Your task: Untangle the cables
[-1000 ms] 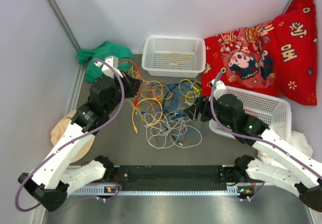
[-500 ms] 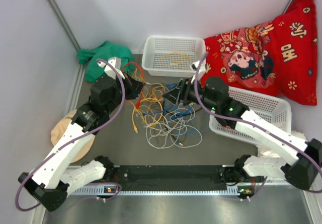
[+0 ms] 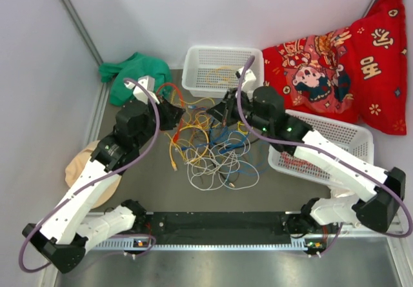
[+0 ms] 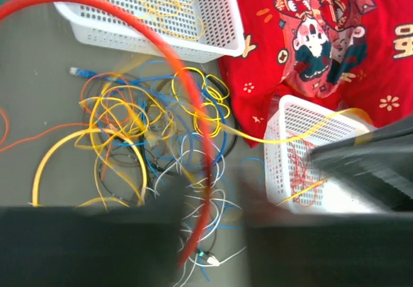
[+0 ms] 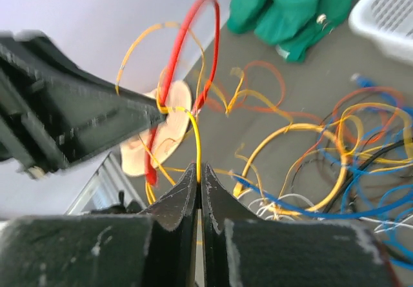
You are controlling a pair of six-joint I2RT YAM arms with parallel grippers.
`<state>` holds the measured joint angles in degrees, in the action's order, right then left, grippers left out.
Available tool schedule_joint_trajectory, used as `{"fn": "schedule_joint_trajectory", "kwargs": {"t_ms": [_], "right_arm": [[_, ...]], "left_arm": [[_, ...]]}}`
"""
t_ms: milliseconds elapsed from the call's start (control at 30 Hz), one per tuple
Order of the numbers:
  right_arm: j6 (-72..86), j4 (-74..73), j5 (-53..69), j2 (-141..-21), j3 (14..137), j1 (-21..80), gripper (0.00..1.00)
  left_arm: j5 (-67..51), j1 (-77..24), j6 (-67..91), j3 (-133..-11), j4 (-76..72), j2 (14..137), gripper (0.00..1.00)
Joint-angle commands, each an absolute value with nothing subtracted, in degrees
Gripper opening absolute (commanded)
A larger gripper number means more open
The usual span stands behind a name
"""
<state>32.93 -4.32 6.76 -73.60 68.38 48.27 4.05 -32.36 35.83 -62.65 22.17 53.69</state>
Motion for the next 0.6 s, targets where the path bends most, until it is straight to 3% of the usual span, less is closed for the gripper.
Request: {"fn": "schedule_joint_trajectory", "kwargs": {"t_ms": [0,33,267,567], "right_arm": [[25.8,-10.8,-2.0,-69.1,79.5,48.9,0.0],[25.1,-15.1,-4.2,-69.3,81.6,48.9,0.0],[17.8,-28.6,-11.4,-72.7,101.7,48.9,0.0],[13.1,-36.9,-17.5,-80.9,121.7,46.1,0.0]], "left_arm": [[9.4,-32.3,35.7,-62.8,24.9,51.5,0.76],[12.1,-32.2,35.8,-62.9,25.8,51.6,0.98],[19.4,-32.2,36.4,-62.4,29.5,50.5,0.99],[19.1,-32.2,37.1,-58.0,28.9,47.9,0.99]]}}
